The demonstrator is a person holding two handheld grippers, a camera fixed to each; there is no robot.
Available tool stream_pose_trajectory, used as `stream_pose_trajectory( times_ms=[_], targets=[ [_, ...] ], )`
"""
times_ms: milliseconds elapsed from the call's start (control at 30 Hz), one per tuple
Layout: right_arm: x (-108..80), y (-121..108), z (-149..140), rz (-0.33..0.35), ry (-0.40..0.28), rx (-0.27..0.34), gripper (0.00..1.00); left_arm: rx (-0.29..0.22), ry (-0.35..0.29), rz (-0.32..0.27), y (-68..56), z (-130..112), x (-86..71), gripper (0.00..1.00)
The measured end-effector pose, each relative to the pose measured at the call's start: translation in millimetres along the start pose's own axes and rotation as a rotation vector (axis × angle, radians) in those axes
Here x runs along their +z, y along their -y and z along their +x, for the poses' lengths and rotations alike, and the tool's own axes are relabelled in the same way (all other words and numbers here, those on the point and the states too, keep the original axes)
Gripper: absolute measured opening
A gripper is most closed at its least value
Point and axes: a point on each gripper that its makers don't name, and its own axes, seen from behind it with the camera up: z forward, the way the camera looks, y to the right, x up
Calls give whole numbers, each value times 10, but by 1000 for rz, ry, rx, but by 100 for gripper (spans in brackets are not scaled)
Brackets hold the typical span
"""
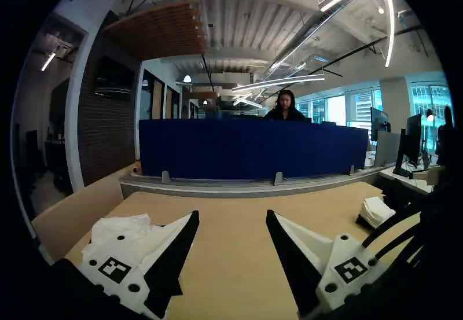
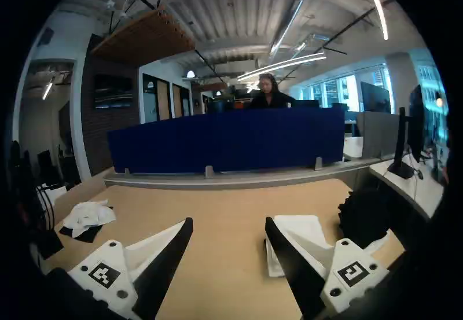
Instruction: Fold towel
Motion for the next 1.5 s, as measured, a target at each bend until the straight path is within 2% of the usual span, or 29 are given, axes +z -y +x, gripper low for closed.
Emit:
stream_pose_trajectory(
  times_ms=[300,500,700,800,1000,1200,1500],
  targets=[
    [126,154,-197,20,21,-47,97,6,-3,32,114,-420,22,86],
    [181,237,-233,19,41,-69,97,19,-9,51,188,-603,42,85],
    [246,362,-262,21,68,-126,97,45,-14,91,319,-750,77,85],
    [278,446,-276,24,78,-145,97,46,-19,102,345,-809,95,85],
    [330,591,-338,36,107,-156,97,55,-26,101,327,-894,119,86],
    [380,659,-324,34,114,-172,97,85,-28,110,318,-1016,160,85],
    [436,728,-305,40,123,-207,97,65,-35,100,212,-1150,228,86]
  ],
)
